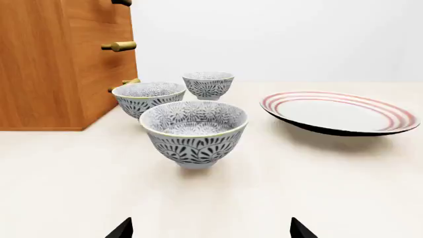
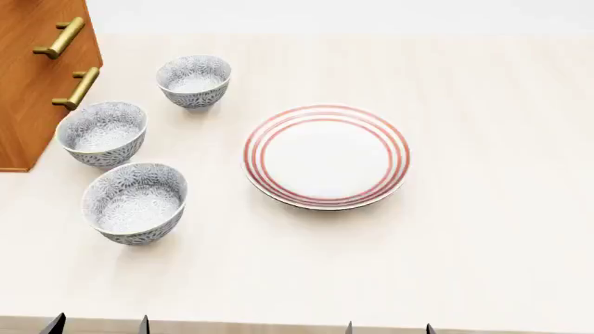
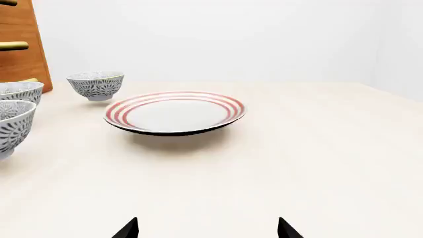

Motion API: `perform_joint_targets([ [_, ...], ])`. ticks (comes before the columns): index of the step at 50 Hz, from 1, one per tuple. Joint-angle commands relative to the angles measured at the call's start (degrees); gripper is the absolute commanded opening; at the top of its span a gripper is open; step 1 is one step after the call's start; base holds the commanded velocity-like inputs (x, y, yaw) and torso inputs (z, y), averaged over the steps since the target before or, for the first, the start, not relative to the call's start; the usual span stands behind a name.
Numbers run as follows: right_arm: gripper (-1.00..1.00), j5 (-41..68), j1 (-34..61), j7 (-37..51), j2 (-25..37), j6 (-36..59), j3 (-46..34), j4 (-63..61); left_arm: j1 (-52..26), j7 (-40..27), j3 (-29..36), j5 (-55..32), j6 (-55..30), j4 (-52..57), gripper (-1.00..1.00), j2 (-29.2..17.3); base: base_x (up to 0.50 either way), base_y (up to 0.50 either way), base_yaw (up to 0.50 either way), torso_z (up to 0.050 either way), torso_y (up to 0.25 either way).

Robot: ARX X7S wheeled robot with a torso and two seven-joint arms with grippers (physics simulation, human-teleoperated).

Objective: Open the top drawer of the cabinet.

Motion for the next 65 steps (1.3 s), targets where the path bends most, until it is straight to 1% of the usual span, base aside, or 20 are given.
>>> perform_joint_targets([
  [1,1.00,1.18,-0.05,0.75,0.92,0.84,-1.23,-0.37,0.01,-1.29,1.13,-0.59,0.44,-0.08,1.00,-0.88,0.00,0.00,0.00,0.000,0.000],
  [2,1.00,-1.06,-0.02,2.84,1.22,-0.39,-1.87,0.13,-0.22,-1.87,1.55,-0.50,0.27,-0.30,1.00,-1.11,0.00,0.00,0.00,0.000,0.000],
  [5,1.00,-0.72,0.66,4.10,1.61,1.59,-2.46,0.32,-0.76,-2.99,2.15,-0.97,0.19,-0.86,1.00,-1.63,0.00,0.00,0.00,0.000,0.000],
  [8,1.00,0.68,0.53,3.91,2.11,1.78,-2.89,0.07,-0.89,-3.78,2.66,-1.36,0.16,-1.21,1.00,-2.03,0.00,0.00,0.00,0.000,0.000],
  [12,1.00,1.52,-0.18,4.34,2.68,-0.74,-3.26,-0.45,-0.77,-4.75,3.10,-1.75,0.52,-0.84,1.00,-2.48,0.00,0.00,0.00,0.000,0.000],
  [15,1.00,1.66,-0.05,4.61,3.05,-0.60,-3.84,-0.46,-1.11,-6.43,3.51,-0.63,0.53,-1.07,1.00,-2.79,0.00,0.00,0.00,0.000,0.000],
  [18,1.00,1.96,-0.06,4.87,3.40,-0.38,-4.17,-0.97,-1.31,-6.57,3.90,-1.13,0.16,-0.76,1.00,-3.11,0.00,0.00,0.00,0.000,0.000],
  [19,1.00,2.73,-0.12,4.53,3.52,0.33,-4.18,-1.64,-1.28,-6.95,4.13,-0.56,1.26,-0.56,1.00,-3.36,0.00,0.00,0.00,0.000,0.000],
  [22,1.00,3.72,-0.62,4.63,4.07,2.76,-4.08,-5.61,-1.20,-7.46,4.04,-0.65,0.42,3.08,1.00,-3.97,0.00,0.00,0.00,0.000,0.000],
  [27,1.00,2.02,-1.18,6.67,5.24,1.49,-3.63,-13.12,-1.88,-8.06,2.14,-3.10,-3.57,13.74,1.00,-5.05,0.08,0.00,0.00,0.000,0.000],
  [29,1.00,1.42,-1.42,7.22,5.75,1.88,-3.50,-16.52,-2.36,-8.45,1.57,-3.68,-6.04,17.45,1.00,-5.51,0.34,0.00,0.00,0.000,0.000],
  [30,1.00,1.22,-1.34,7.48,6.17,2.77,-3.24,-19.44,-2.86,-8.19,1.19,-4.72,-8.88,20.56,1.00,-6.07,0.50,0.00,0.00,0.000,0.000],
  [34,1.00,2.21,-0.68,7.69,6.89,5.94,-2.71,-23.61,-3.00,-8.82,1.29,-3.96,-9.28,24.55,1.00,-7.05,0.50,0.00,0.00,0.000,0.000],
  [36,1.00,3.11,0.04,7.82,7.43,9.75,-2.08,-27.52,-3.28,-9.01,1.07,-4.25,-11.44,28.03,1.00,-7.58,0.50,0.00,0.00,0.000,0.000],
  [37,1.00,4.08,0.08,7.47,7.47,8.66,-1.78,-28.20,-3.33,-9.01,0.92,-4.61,-11.86,28.87,1.00,-7.69,0.50,0.00,0.00,0.000,0.000],
  [39,1.00,3.84,0.36,7.98,8.02,10.25,-1.35,-31.56,-3.57,-9.19,0.64,-4.97,-13.09,30.95,1.00,-8.04,0.50,0.00,0.00,0.000,0.000],
  [41,1.00,3.90,0.09,7.98,8.42,9.51,-1.17,-32.41,-3.70,-9.29,0.53,-5.23,-13.63,31.81,1.00,-8.28,0.50,0.00,0.00,0.000,0.000],
  [42,1.00,2.86,0.23,8.31,8.96,11.10,-1.31,-33.68,-3.75,-9.40,0.44,-5.32,-13.64,32.09,1.00,-8.34,0.50,0.00,0.00,0.000,0.000],
  [46,1.00,3.66,0.84,8.44,9.58,12.32,-0.55,-35.56,-3.81,-9.64,0.31,-5.69,-13.82,32.39,1.00,-8.60,0.50,0.00,0.00,0.000,0.000],
  [65,1.00,5.94,1.52,9.20,10.71,12.74,0.84,-36.36,-5.07,-10.75,0.05,-6.62,-14.53,31.86,1.00,-9.77,0.50,0.00,0.00,0.000,0.000],
])
